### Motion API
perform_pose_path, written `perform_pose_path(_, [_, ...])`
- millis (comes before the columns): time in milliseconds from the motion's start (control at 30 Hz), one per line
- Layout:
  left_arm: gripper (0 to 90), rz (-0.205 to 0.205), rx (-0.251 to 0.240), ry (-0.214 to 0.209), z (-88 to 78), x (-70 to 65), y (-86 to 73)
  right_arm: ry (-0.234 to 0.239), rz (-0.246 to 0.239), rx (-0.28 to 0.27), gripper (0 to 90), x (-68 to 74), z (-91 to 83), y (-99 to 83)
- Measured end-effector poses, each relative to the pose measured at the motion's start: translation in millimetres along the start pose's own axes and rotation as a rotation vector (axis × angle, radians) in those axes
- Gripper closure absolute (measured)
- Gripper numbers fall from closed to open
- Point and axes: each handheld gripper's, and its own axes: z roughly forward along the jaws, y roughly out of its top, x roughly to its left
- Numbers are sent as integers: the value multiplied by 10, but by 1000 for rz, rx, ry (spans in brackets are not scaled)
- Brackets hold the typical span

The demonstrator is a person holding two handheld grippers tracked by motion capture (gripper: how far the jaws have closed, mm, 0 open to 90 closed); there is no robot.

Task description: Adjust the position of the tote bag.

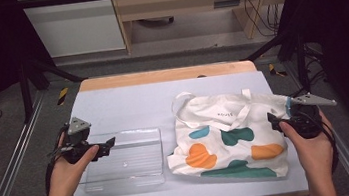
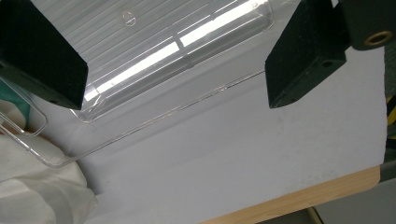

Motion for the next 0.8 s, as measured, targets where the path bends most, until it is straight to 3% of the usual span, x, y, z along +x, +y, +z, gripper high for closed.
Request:
perform_pose_path(500, [59, 10, -2, -10, -13, -54, 15, 26, 29, 6, 302, -50, 23, -31])
perform_pose_path(667, [59, 33, 2, -15, -4, -120, 54, 47, 37, -22, 304, -114, -5, 75])
perform_pose_path(800, [59, 43, 6, -23, 9, -173, 67, 54, 50, 6, 284, -247, 113, 164])
